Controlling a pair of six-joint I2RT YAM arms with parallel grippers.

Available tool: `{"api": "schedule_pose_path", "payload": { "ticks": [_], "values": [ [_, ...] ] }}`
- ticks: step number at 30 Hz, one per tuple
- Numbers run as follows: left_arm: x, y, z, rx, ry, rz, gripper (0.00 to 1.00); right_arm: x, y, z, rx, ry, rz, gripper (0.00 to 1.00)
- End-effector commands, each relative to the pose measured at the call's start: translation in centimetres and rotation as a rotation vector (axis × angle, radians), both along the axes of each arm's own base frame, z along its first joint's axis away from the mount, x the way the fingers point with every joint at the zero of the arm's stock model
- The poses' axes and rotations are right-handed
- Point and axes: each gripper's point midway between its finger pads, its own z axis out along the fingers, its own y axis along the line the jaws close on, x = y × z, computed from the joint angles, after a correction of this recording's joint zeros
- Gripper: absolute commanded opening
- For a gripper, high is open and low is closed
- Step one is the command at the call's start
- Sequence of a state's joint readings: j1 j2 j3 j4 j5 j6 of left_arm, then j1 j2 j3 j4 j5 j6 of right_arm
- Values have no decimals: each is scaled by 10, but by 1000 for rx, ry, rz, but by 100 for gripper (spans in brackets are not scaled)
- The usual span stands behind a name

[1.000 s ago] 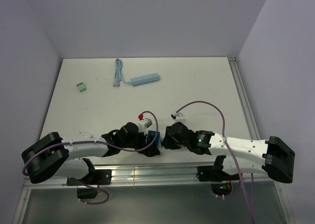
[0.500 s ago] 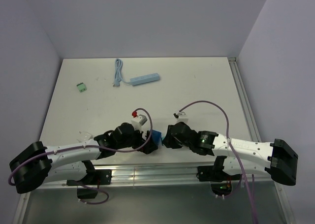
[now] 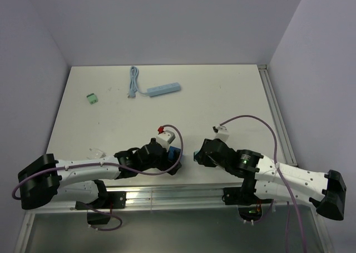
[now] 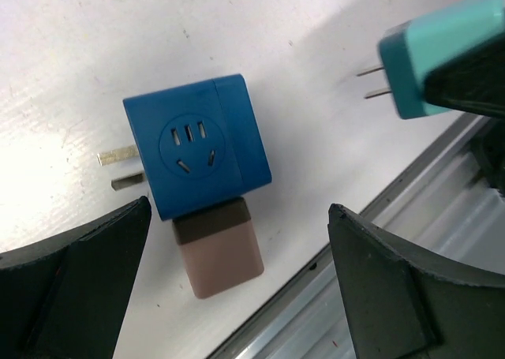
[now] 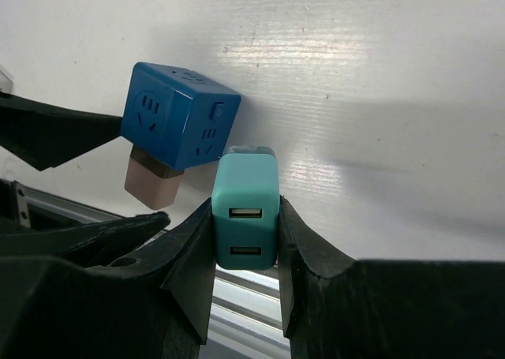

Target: Insert the plug

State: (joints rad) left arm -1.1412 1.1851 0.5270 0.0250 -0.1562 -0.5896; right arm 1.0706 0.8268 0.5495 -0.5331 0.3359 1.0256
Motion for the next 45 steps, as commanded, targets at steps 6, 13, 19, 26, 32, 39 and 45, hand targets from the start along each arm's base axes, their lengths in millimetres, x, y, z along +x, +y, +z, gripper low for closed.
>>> {"api": "schedule_pose_path", "payload": {
  "ticks": [6,13,19,26,32,39,45],
  "values": [
    [20,-13,11,69,-107,27,100,4,-15,17,44,-42,-72,0],
    [23,-17,8,88,-112,26,98,3,-14,13,44,-35,-64,0],
    [24,-15,1,107,-109,33,91,3,-14,14,47,-42,-60,0],
    [25,-17,-2,109,-109,32,84,2,-13,11,47,-34,-57,0],
    [26,-19,0,100,-110,36,84,2,-13,11,51,-34,-56,0],
    [28,-22,0,92,-107,52,83,1,-11,12,62,-33,-51,0],
    [29,-27,-2,85,-99,48,74,0,-12,10,58,-29,-51,0]
  ]
}}
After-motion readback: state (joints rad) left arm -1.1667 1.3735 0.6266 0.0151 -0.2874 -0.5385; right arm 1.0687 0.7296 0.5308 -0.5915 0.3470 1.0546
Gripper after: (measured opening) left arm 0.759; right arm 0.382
